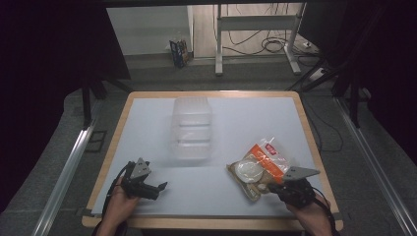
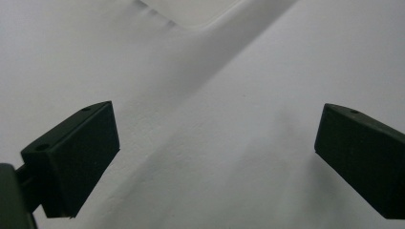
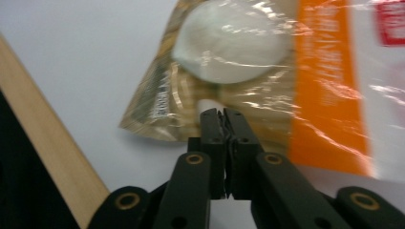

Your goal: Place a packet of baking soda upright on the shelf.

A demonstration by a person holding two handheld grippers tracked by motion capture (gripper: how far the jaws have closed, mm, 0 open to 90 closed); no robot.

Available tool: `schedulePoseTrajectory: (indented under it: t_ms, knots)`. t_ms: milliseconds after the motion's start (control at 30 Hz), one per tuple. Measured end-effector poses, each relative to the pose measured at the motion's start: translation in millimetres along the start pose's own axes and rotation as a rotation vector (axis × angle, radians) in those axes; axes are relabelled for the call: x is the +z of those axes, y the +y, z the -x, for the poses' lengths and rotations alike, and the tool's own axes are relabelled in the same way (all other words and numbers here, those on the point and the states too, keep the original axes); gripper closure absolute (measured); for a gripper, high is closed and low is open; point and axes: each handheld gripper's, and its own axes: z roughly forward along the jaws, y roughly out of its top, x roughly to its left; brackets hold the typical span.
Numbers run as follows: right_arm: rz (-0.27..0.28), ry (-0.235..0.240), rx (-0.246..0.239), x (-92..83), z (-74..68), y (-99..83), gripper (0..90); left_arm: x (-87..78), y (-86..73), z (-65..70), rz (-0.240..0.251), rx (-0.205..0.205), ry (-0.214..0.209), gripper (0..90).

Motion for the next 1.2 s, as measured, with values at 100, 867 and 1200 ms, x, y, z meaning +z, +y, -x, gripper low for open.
schedulePoseTrajectory:
  t_ms: [100, 867, 1200]
  knots:
    - [-0.033, 0.026, -0.022, 10.3, -5.2, 1.3, 88.3, 0.2, 0.1, 0.3, -0.002, 0.003, 0.0, 1.3]
    - [-0.11, 0.106, -0.068, 49.7, -24.0, 13.6, 88.3, 1.5, -0.1, 1.1, -0.012, 0.008, 0.006, 1.5]
    - [-0.04, 0.027, -0.076, 26.8, -19.4, 18.1, 83.4, 1.7, -0.2, 1.6, -0.016, 0.016, 0.008, 1.6]
